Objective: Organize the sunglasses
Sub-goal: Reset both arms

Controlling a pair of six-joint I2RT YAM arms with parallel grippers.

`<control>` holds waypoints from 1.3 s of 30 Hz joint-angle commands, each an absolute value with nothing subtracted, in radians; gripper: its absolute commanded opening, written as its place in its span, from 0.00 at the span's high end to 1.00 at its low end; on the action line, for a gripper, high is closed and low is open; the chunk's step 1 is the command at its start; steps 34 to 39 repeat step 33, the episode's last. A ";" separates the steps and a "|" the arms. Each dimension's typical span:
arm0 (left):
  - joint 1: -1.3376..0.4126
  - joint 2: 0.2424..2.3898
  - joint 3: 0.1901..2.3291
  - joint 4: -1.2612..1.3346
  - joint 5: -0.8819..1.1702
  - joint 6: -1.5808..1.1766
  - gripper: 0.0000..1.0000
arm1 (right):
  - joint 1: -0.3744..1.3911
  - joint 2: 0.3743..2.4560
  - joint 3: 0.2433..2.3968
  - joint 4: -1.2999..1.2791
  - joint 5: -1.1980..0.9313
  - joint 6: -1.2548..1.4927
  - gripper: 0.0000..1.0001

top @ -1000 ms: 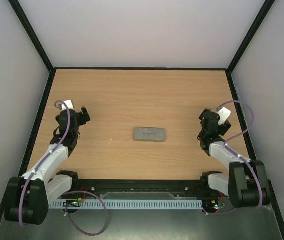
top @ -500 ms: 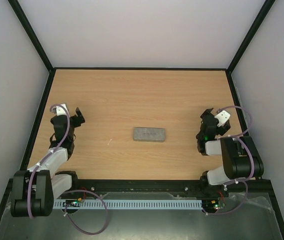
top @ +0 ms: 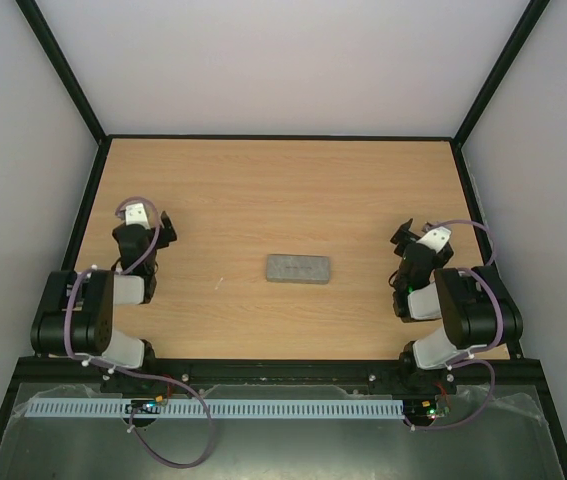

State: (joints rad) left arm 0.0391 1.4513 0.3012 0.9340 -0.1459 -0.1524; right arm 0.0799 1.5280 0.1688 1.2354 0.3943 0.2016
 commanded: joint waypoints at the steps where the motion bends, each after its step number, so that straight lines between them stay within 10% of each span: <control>1: -0.016 1.513 0.338 1.095 -0.206 -0.084 0.00 | 0.083 1.541 0.194 1.338 0.390 0.183 0.01; 39: -0.015 1.534 0.245 1.266 -0.150 -0.064 0.00 | 0.084 1.533 0.200 1.326 0.380 0.176 0.01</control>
